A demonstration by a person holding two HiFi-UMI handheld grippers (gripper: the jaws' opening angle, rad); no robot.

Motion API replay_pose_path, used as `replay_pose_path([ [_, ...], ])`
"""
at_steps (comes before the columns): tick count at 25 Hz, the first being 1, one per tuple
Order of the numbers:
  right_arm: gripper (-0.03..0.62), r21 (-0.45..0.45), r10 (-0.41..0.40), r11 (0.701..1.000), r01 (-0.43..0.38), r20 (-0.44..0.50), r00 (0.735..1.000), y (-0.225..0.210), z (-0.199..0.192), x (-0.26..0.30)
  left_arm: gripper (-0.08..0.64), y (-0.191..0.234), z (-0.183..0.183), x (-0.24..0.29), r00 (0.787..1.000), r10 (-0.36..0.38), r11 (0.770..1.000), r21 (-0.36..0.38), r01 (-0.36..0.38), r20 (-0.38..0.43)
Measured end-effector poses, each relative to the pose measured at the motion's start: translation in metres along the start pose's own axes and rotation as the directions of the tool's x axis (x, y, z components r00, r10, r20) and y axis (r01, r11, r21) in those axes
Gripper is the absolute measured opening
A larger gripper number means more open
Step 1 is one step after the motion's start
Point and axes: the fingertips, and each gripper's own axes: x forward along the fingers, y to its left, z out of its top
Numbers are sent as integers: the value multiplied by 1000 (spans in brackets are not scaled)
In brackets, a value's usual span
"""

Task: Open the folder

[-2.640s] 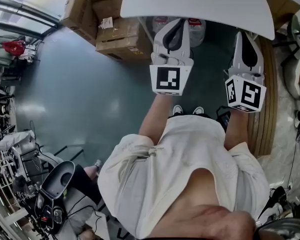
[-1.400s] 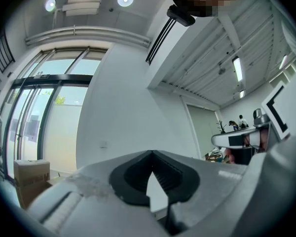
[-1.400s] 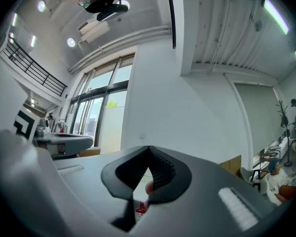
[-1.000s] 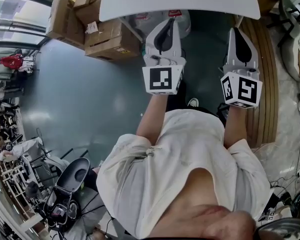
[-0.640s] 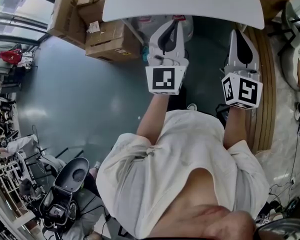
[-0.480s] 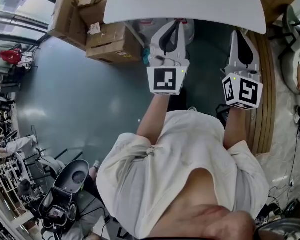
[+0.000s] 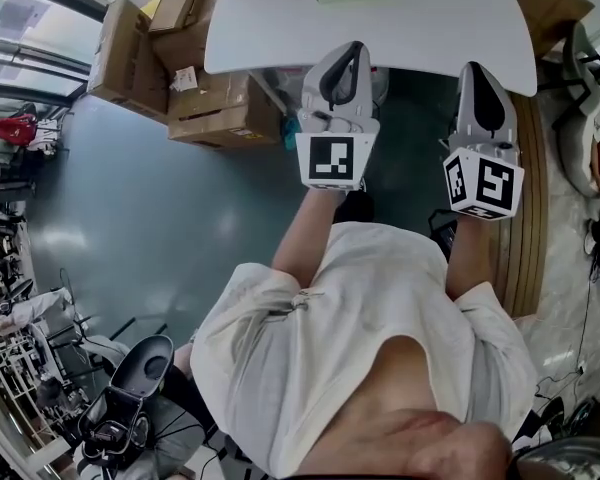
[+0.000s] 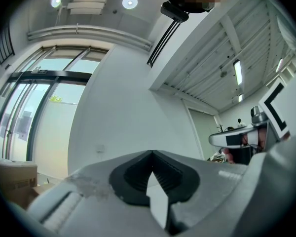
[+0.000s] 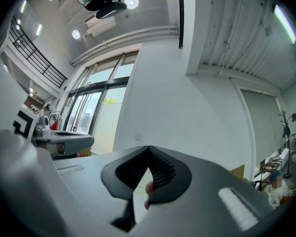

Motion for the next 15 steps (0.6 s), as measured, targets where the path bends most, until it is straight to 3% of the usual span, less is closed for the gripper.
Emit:
replay_pose_path([
  [15, 1, -42, -14, 999, 13, -22, 1000, 25, -15, 152, 0, 108, -23, 104, 999, -33, 999, 16, 33, 18],
])
